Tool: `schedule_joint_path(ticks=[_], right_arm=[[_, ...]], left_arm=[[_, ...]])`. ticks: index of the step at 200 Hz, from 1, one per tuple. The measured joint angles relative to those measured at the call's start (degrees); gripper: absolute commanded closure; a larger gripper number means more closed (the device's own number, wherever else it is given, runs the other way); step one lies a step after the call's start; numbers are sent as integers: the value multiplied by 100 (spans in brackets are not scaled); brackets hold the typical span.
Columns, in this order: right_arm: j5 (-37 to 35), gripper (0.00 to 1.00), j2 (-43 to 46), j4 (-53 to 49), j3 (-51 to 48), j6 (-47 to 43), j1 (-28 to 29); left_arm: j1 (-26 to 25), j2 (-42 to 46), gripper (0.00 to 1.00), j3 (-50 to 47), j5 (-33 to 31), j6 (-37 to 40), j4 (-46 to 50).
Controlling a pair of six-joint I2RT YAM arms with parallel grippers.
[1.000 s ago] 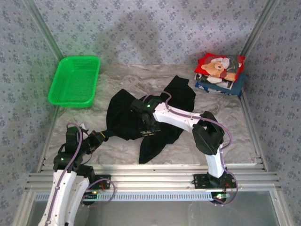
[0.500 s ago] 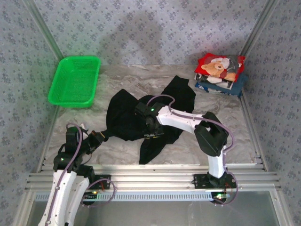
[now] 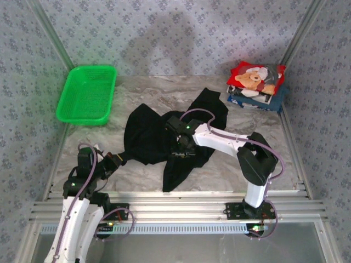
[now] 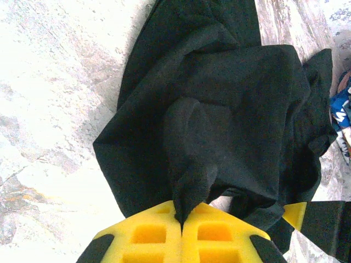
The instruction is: Fold and stack the t-shirts
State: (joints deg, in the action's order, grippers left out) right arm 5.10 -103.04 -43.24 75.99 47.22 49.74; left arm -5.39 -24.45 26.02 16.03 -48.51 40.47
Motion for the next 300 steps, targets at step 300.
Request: schedule_joint_path(ticks=[300], right_arm=[[1727,94,-90,1827,-929,2232,-503]], left_arm=[[0,2,100,-33,24,2,-2]])
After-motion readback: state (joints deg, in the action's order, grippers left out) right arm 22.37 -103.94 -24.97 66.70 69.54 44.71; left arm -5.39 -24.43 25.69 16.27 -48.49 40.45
